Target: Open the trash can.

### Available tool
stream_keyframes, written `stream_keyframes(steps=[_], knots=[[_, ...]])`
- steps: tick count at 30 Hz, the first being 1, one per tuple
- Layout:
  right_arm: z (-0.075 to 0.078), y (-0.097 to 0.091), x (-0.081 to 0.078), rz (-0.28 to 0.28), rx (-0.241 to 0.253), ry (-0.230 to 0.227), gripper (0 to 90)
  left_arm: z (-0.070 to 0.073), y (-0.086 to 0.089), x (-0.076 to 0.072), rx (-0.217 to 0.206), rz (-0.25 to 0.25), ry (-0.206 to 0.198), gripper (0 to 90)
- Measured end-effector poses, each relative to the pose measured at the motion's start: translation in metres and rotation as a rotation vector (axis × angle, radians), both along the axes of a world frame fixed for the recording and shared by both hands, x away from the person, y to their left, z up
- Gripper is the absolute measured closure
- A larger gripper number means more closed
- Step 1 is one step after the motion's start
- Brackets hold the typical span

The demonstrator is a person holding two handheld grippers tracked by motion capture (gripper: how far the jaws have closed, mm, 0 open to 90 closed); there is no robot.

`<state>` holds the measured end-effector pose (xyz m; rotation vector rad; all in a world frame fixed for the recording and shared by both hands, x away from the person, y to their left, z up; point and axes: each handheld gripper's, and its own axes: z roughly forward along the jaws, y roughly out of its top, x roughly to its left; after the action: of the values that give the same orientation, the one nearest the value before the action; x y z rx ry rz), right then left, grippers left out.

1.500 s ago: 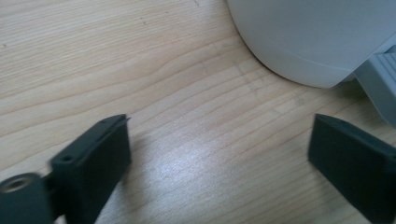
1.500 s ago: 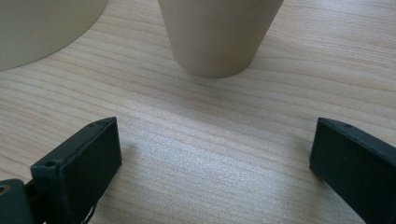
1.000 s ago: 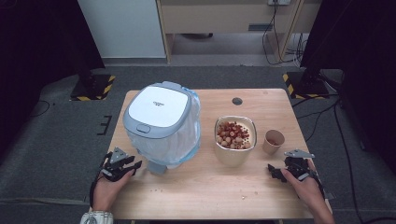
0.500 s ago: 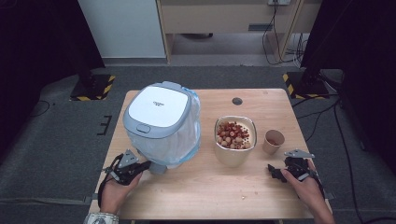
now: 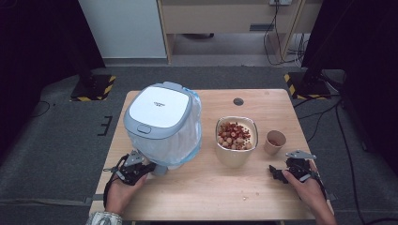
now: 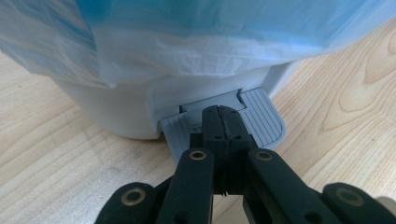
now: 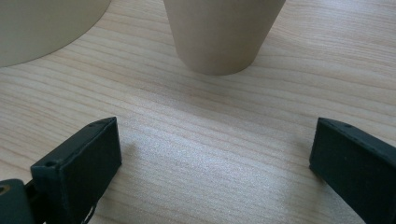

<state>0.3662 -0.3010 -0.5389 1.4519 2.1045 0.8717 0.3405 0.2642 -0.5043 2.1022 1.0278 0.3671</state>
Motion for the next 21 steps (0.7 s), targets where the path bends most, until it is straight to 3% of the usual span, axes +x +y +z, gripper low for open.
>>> stream_keyframes(steps=[10,21], knots=[[0.0003,0.0001,-0.0009,0.000,0.002,0.005,2.4,-0.0033,0.0009,0.0012,-0.013,0.009,0.021,90.0],[0.0003,0.0000,-0.0009,0.000,0.002,0.005,2.4,-0.0083,-0.0029,0.0041,0.043,-0.007,0.041,90.0]])
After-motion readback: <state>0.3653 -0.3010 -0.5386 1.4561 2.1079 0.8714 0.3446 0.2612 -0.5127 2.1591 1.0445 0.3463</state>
